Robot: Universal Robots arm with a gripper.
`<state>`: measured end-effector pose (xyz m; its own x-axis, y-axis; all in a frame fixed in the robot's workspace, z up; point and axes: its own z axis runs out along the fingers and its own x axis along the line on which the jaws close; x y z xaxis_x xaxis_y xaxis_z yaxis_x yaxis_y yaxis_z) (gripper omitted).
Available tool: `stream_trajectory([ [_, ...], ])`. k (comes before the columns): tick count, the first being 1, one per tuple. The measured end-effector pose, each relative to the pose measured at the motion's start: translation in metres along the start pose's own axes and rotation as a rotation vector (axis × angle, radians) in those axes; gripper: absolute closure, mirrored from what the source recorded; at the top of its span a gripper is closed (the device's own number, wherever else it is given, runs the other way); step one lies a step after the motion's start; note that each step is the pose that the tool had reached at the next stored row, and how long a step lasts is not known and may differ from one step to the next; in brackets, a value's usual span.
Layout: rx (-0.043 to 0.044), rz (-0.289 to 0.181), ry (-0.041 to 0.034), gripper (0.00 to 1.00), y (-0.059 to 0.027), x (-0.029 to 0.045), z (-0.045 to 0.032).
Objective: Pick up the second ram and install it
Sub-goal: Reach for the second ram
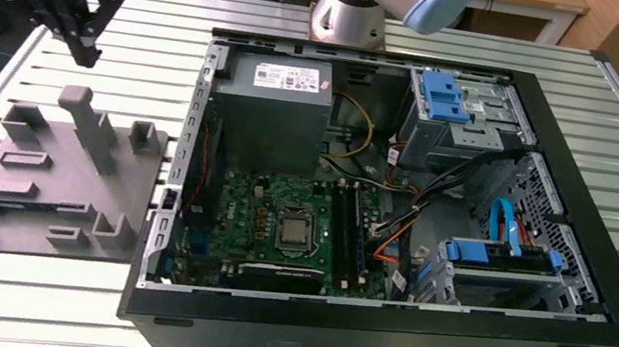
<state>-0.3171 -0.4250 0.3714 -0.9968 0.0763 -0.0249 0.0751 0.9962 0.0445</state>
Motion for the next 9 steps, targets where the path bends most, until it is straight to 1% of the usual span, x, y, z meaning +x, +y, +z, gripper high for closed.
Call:
stream_trajectory([
  [9, 0.0002, 0.0, 0.0002, 0.9, -0.0134, 0.0341, 0.0025],
])
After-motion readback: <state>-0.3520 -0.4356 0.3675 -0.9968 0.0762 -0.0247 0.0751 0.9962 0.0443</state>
